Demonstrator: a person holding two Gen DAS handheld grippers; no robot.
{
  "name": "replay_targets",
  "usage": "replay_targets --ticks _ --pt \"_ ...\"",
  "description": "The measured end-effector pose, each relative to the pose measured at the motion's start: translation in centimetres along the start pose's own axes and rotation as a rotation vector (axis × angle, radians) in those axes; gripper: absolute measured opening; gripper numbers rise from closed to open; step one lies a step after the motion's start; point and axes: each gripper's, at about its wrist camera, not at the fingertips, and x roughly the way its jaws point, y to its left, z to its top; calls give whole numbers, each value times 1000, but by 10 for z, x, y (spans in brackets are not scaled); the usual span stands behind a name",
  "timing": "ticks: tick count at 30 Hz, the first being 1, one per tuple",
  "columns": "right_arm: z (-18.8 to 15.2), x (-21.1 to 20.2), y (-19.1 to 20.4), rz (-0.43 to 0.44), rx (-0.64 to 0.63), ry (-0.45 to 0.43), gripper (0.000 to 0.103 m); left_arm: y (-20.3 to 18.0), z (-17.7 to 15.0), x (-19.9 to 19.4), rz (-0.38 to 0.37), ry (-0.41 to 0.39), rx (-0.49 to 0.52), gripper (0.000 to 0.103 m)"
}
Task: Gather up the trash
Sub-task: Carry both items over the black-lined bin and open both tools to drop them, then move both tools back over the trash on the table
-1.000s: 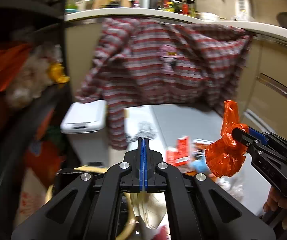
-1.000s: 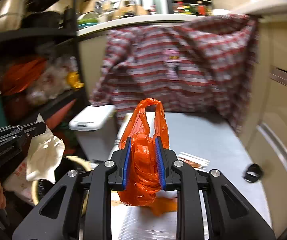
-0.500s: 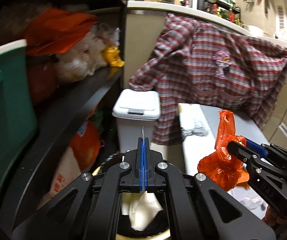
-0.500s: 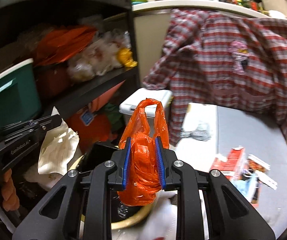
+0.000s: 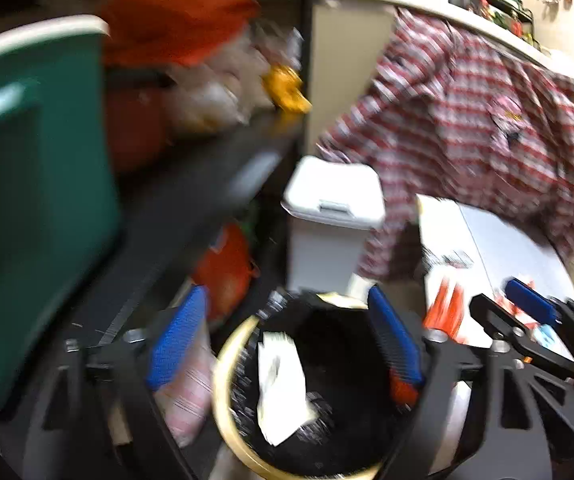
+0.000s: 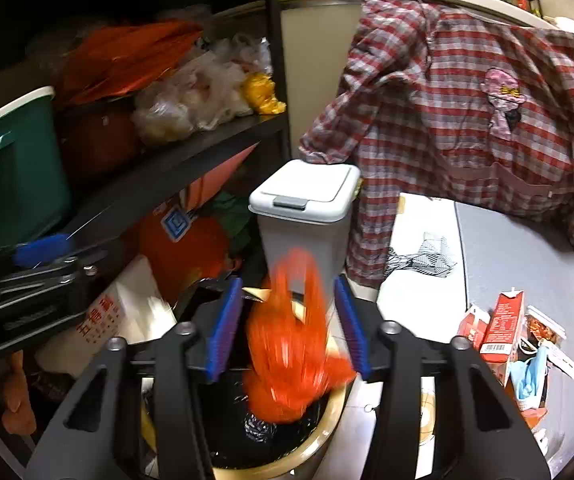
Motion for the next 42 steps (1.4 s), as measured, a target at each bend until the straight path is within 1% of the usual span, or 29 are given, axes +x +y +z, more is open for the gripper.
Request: replay_targets --ticks 3,6,11,12,13,15,18,26,31,34,38,42 --pt "2 1 0 -1 9 -2 58 -1 0 0 25 -3 24 84" --pt "2 -2 0 0 9 -4 61 -1 0 1 30 11 44 84" --pt "3 -9 -1 2 13 -10 65 -3 1 -3 32 -8 56 85" --pt "4 -11 -1 3 14 -12 68 -4 1 -4 34 -8 60 85" --pt "4 -14 -2 3 15 -15 70 -5 1 -5 33 -10 63 85" --pt "4 -21 -3 -3 10 -24 71 -7 2 -7 30 -16 64 85" --pt "3 -32 -8 -11 11 -32 76 -11 2 -11 23 -25 63 85" --pt "-4 -62 -30 -43 24 -50 80 -29 3 -19 -6 -56 76 86" --pt "-22 -88 -61 -108 50 -60 81 -50 2 -25 -45 -82 89 86" --pt "-34 -103 -82 -152 80 -69 81 -67 0 -29 -62 -97 105 90" --pt "-54 -123 -121 -243 149 -77 81 -98 -3 -31 -107 -106 134 90" --pt "-74 -139 -166 -350 230 -68 81 -130 -6 -34 -160 -112 160 90"
